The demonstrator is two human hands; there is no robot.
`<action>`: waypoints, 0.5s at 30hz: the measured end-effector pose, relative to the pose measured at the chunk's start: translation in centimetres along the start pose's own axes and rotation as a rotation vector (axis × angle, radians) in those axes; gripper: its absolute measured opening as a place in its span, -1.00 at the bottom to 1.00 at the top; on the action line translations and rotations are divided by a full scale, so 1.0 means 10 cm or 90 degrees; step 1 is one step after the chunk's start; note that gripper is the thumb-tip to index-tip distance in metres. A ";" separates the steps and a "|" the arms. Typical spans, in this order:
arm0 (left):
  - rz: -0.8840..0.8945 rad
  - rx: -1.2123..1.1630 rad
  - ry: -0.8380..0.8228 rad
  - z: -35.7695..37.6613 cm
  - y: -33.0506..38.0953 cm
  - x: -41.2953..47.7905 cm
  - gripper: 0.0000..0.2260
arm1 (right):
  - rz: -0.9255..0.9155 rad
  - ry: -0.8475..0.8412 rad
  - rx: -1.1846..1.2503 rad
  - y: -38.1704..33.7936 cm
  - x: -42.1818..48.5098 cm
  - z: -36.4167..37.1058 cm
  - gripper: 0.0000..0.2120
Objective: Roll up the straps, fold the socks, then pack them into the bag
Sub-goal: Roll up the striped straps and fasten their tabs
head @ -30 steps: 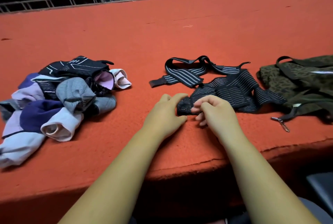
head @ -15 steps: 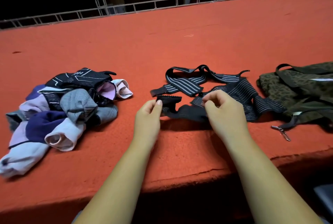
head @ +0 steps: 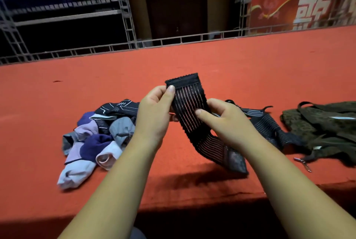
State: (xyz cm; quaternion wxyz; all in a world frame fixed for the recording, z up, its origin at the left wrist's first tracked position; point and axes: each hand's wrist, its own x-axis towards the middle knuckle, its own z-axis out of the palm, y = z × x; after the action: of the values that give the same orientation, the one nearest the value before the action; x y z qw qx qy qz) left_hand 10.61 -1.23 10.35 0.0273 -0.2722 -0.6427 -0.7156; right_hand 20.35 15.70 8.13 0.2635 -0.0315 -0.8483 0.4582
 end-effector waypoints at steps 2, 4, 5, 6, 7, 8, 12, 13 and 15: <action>0.015 0.004 0.002 -0.09 0.20 0.03 -0.76 | 0.002 -0.033 0.056 -0.19 0.01 -0.05 -0.80; 0.027 0.015 0.011 -0.17 0.38 0.04 -0.78 | 0.012 -0.079 0.128 -0.39 -0.01 -0.07 -0.82; 0.028 0.016 0.014 -0.21 0.47 0.05 -0.79 | 0.018 -0.100 0.159 -0.49 -0.02 -0.08 -0.81; 0.033 0.014 0.011 -0.24 0.53 0.06 -0.79 | 0.025 -0.116 0.183 -0.57 -0.03 -0.07 -0.80; 0.041 0.012 0.007 -0.27 0.60 0.07 -0.80 | 0.036 -0.128 0.206 -0.65 -0.04 -0.06 -0.80; 0.049 0.011 0.004 -0.29 0.65 0.08 -0.81 | 0.048 -0.135 0.231 -0.70 -0.05 -0.05 -0.79; 0.039 -0.003 -0.003 -0.35 0.67 0.03 -0.83 | 0.091 -0.168 0.292 -0.73 -0.14 0.05 -0.78; 0.031 -0.003 -0.006 -0.36 0.61 0.00 -0.85 | 0.103 -0.174 0.294 -0.67 -0.17 0.10 -0.79; 0.008 0.004 -0.009 -0.37 0.41 -0.07 -0.90 | 0.141 -0.182 0.298 -0.48 -0.22 0.20 -0.80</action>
State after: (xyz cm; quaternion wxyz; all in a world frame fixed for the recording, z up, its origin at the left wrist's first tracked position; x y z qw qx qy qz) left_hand 11.45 -5.62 13.68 0.0282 -0.2809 -0.6432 -0.7117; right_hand 22.19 10.76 10.14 0.0897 0.0023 -0.7396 0.6671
